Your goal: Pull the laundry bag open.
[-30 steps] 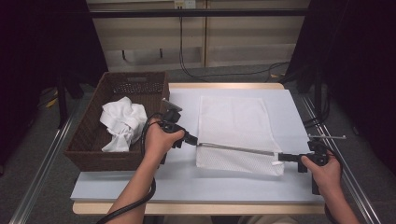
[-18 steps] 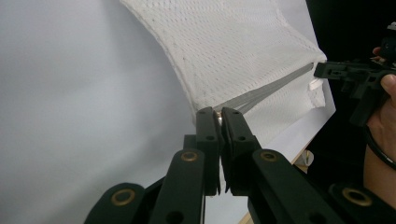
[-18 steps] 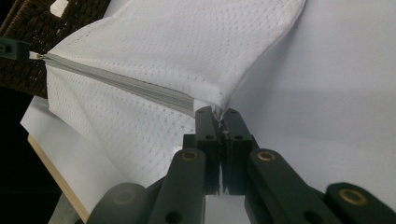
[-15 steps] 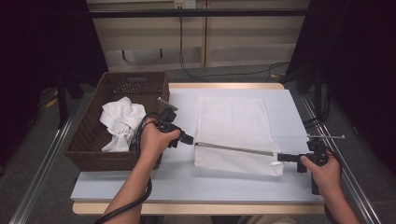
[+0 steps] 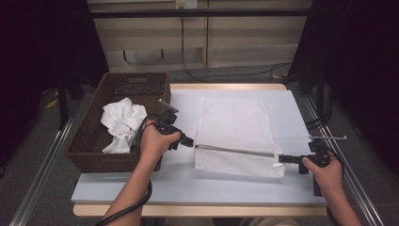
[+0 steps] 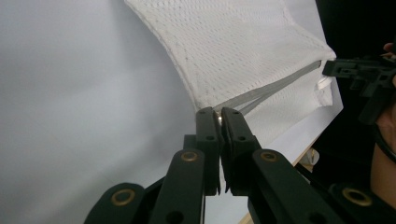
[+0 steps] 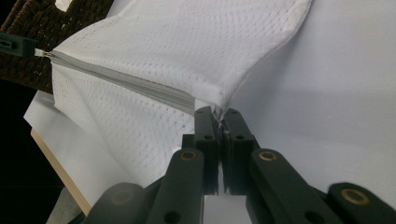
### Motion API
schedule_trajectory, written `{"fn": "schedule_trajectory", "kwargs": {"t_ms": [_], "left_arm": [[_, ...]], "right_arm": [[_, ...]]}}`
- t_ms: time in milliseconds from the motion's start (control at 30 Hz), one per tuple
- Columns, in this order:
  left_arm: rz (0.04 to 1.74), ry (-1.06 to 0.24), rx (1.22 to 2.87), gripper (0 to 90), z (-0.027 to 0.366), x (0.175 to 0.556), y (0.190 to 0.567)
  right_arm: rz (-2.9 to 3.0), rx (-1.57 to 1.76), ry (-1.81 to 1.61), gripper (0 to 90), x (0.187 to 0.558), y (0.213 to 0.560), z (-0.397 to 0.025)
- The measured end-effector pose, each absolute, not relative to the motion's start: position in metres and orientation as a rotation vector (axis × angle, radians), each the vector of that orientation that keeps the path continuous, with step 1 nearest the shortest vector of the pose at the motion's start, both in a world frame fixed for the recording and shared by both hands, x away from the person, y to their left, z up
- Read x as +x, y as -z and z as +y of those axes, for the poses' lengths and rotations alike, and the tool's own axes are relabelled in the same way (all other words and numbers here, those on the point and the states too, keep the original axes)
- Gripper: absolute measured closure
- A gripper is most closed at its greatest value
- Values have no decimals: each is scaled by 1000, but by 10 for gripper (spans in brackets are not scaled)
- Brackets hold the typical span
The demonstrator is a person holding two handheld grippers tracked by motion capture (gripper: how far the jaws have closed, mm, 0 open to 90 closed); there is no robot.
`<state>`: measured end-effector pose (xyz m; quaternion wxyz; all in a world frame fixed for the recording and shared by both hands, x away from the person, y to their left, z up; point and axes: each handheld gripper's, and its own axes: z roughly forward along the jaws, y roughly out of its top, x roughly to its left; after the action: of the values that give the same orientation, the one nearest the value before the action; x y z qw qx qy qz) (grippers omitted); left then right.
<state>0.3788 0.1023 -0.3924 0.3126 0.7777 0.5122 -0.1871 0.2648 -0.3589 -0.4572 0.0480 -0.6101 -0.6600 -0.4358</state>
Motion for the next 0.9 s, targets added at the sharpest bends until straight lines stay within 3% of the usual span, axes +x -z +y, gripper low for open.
{"fn": "schedule_trajectory", "kwargs": {"t_ms": [267,600,900], "left_arm": [[1369,506,2079,866,96,378,394],[1371,496,2099,845,94,378,397],[1363,500,2122,774,84,377,398]], "right_arm": [[-2015,-1865,1373,682,264,453,-360],[-1997,-1880,1380,646,265,454,-360],[-2003,-1869,1392,618,266,454,-358]]}}
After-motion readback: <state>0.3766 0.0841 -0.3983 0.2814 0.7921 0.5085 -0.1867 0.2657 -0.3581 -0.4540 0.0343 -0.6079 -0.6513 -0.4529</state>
